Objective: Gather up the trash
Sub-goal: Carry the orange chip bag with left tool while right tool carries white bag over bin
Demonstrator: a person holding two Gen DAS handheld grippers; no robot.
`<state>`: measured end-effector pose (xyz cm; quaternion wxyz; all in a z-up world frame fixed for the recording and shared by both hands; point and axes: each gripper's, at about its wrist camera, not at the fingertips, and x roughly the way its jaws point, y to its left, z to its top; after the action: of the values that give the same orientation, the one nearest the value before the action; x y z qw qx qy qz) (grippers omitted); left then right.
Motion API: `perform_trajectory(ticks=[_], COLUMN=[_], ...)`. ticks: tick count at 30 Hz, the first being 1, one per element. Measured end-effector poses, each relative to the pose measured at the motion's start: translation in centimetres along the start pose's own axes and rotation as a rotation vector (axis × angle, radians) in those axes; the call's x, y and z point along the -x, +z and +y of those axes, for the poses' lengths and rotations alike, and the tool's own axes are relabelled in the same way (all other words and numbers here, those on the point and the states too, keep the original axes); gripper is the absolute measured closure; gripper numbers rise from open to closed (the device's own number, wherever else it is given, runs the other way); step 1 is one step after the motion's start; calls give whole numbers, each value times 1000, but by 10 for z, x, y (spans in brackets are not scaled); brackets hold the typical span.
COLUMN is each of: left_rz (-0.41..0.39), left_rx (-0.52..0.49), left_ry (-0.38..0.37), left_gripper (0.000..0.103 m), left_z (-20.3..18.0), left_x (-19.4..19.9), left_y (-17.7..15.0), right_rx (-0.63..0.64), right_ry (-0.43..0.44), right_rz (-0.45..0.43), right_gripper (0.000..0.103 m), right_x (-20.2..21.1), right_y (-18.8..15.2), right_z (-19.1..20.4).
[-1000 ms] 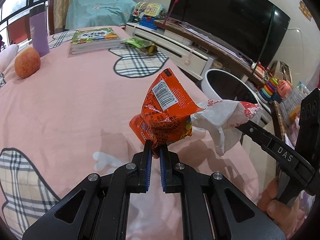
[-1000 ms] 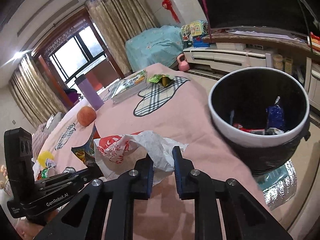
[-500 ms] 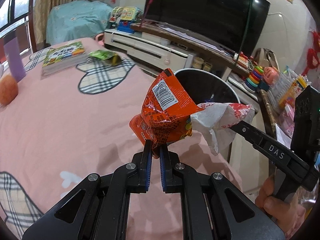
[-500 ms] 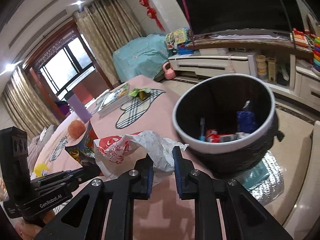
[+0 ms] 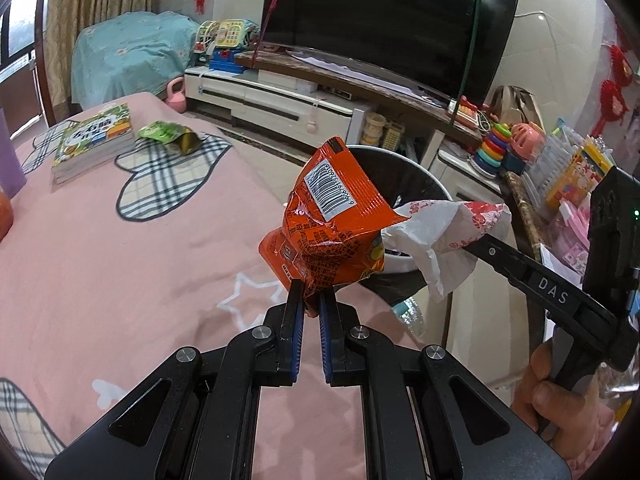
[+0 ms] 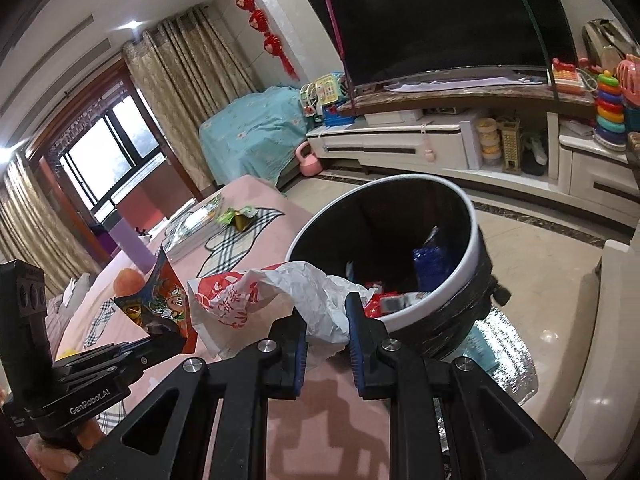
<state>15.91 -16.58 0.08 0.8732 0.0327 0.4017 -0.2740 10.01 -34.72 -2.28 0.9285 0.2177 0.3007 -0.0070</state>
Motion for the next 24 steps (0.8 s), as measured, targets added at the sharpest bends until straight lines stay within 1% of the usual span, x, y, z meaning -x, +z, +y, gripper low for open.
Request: perform_trajectory(ticks=[24], left_rz=[31], left_rx=[-61], left_ry=[-32], left_gripper=[96], left_z=[-28], left_x=[-35], left_y=[33], right_rx=[-16], right_ry=[-61], right_rz=[-26], right_gripper=[85], right_x=[-14], right_y=[35], right_z=[-27])
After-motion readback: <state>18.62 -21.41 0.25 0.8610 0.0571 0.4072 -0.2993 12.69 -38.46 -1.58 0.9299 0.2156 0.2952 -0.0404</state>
